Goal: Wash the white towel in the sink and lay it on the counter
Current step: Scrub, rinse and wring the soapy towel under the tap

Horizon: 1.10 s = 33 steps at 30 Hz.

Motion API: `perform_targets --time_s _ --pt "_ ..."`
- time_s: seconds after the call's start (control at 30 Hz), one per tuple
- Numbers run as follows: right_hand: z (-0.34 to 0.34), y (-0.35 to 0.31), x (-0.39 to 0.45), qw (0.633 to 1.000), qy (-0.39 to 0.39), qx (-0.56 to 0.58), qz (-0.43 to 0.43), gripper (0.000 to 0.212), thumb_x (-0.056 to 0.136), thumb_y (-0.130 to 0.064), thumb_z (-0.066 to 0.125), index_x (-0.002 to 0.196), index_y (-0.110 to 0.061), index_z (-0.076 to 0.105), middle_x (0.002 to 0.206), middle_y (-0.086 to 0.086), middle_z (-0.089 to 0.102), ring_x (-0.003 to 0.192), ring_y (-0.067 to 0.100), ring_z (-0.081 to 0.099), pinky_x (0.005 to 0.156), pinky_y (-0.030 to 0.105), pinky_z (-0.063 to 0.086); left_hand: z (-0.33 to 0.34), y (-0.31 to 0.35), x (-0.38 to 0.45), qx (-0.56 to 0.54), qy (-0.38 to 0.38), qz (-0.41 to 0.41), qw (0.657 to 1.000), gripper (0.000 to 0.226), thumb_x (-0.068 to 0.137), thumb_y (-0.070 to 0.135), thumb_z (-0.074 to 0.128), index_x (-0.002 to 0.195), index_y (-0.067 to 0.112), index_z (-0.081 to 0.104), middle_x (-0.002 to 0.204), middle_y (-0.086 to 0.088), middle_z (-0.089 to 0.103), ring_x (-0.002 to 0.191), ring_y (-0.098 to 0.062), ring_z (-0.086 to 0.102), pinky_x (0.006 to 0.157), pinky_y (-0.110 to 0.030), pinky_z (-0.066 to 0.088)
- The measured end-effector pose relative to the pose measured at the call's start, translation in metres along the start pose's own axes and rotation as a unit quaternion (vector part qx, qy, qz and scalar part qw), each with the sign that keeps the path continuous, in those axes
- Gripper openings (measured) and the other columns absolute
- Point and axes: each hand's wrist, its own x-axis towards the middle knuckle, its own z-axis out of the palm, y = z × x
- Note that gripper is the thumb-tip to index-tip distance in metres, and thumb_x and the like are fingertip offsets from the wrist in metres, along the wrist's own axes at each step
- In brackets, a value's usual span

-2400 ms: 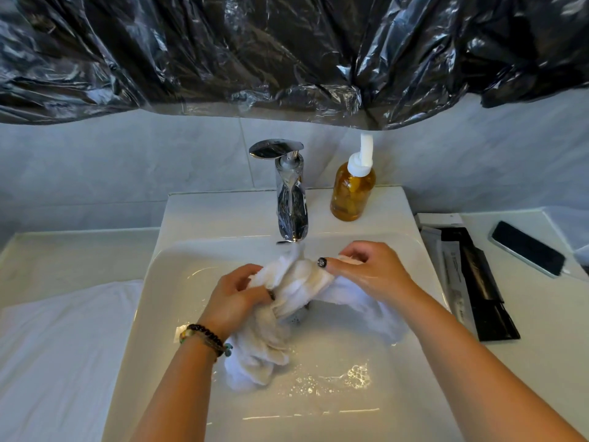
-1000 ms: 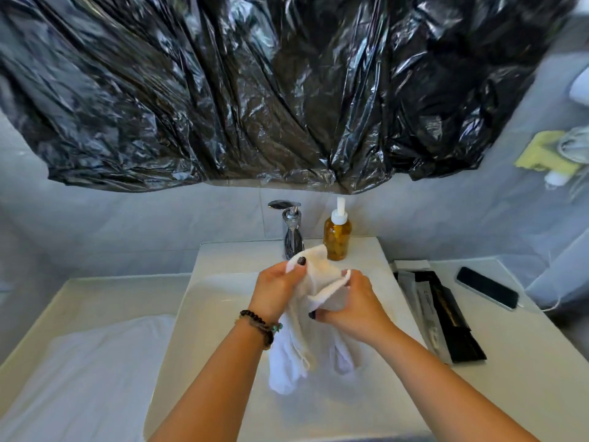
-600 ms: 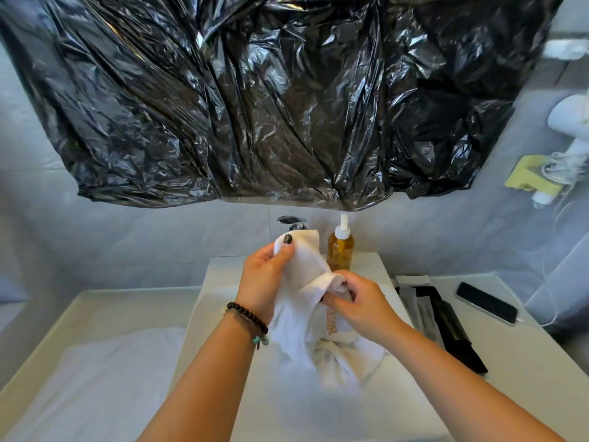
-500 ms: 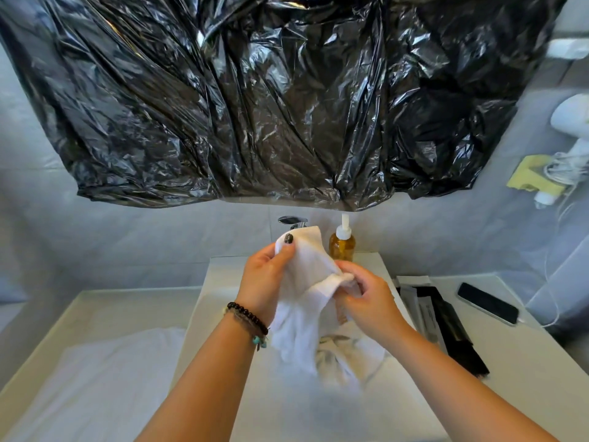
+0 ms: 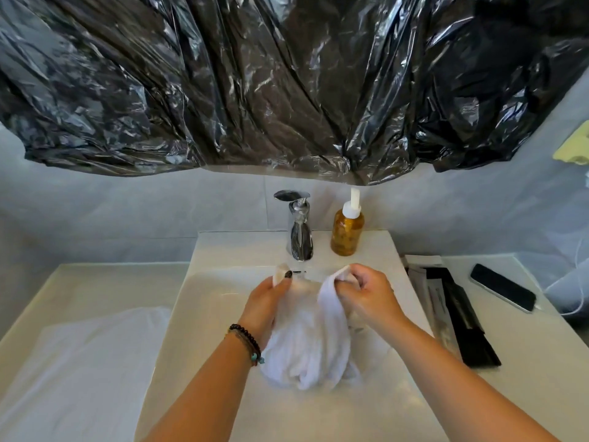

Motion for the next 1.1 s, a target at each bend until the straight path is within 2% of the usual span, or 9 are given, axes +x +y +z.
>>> perform_targets --time_s 0.1,0.27,0.4,0.5,0.6,0.7,0.83,0.93,1.1 --pt "0.022 0.000 0.021 0.999 0.002 0.042 0.020 0.013 0.079 -0.010 0.071 0.087 -0.021 0.072 0.085 -0.008 0.070 0.084 0.012 0.065 0.070 0.028 0.052 0.017 -0.010 0.011 -0.001 -0.114 0.000 0.993 0.051 0.081 0.033 0.071 0.124 0.007 0.060 0.119 -0.017 0.068 0.111 -0.033 0.064 0.096 -0.047 0.051" --pt "0.035 0.033 0.061 0.987 0.084 0.091 0.099 0.040 0.078 -0.025 0.079 0.112 -0.028 0.058 0.112 -0.006 0.063 0.106 0.011 0.057 0.091 0.027 0.047 0.025 -0.026 0.044 0.099 0.041 -0.029 0.994 0.030 0.089 0.029 0.069 0.102 0.002 0.067 0.106 -0.022 0.069 0.092 -0.029 0.066 0.084 -0.047 0.057" --pt "0.037 0.068 0.051 0.970 0.109 0.149 0.157 0.046 0.078 -0.026 0.081 0.113 -0.024 0.052 0.117 -0.001 0.059 0.112 0.017 0.057 0.082 0.020 0.050 0.032 -0.031 0.059 -0.078 0.075 -0.095 0.990 0.021 0.098 0.017 0.054 0.091 0.002 0.066 0.089 -0.019 0.065 0.082 -0.029 0.063 0.078 -0.046 0.054" --pt "0.044 0.085 0.029 0.970 0.019 0.172 0.169 0.062 0.071 -0.042 0.078 0.123 -0.028 0.048 0.127 -0.005 0.055 0.120 0.014 0.052 0.092 0.026 0.049 0.034 -0.037 0.065 -0.204 0.052 -0.143 0.967 0.026 0.098 0.024 0.049 0.106 0.003 0.063 0.105 -0.021 0.064 0.096 -0.036 0.062 0.086 -0.044 0.051" --pt "0.052 0.084 0.020 0.951 -0.125 0.229 0.163 0.067 0.068 -0.044 0.080 0.126 -0.025 0.051 0.116 -0.007 0.067 0.109 0.012 0.063 0.081 0.024 0.052 0.036 -0.032 0.062 -0.291 0.052 -0.150 0.943 0.015 0.078 0.018 0.054 0.084 0.005 0.056 0.077 -0.014 0.058 0.071 -0.030 0.059 0.070 -0.033 0.046" --pt "0.055 0.073 0.020 0.961 -0.225 0.117 0.105 0.076 0.060 -0.067 0.074 0.120 -0.026 0.051 0.106 -0.018 0.065 0.104 -0.001 0.063 0.078 0.012 0.047 0.030 -0.020 0.065 -0.350 0.103 -0.110 0.925 0.027 0.093 0.014 0.034 0.071 0.010 0.050 0.061 -0.008 0.053 0.055 -0.023 0.056 0.058 -0.025 0.048" --pt "0.062 0.067 0.024 0.958 -0.274 0.013 0.086 0.063 0.065 -0.043 0.084 0.118 -0.024 0.056 0.108 -0.011 0.066 0.098 0.004 0.064 0.084 0.025 0.054 0.001 -0.001 0.060 -0.378 0.096 -0.055 0.919 0.043 0.103 0.025 0.031 0.091 0.009 0.069 0.095 -0.015 0.069 0.087 -0.031 0.067 0.091 -0.044 0.048" --pt "0.068 0.051 0.031 0.957 -0.278 -0.046 0.068 0.030 0.071 -0.033 0.081 0.093 -0.026 0.061 0.083 -0.013 0.063 0.075 0.001 0.061 0.068 0.019 0.048 -0.036 -0.009 0.049 -0.341 0.111 -0.048 0.932 0.036 0.097 0.023 0.044 0.111 -0.001 0.066 0.119 -0.022 0.064 0.108 -0.036 0.063 0.103 -0.049 0.043" --pt "0.088 0.017 0.049 0.956 -0.168 0.169 0.168 0.021 0.070 -0.014 0.073 0.090 -0.011 0.070 0.077 0.004 0.067 0.070 0.021 0.063 0.066 0.029 0.048 -0.058 -0.013 0.013 -0.145 0.144 -0.032 0.978 0.014 0.090 0.010 0.057 0.101 0.010 0.065 0.109 -0.011 0.065 0.103 -0.023 0.060 0.094 -0.036 0.046"
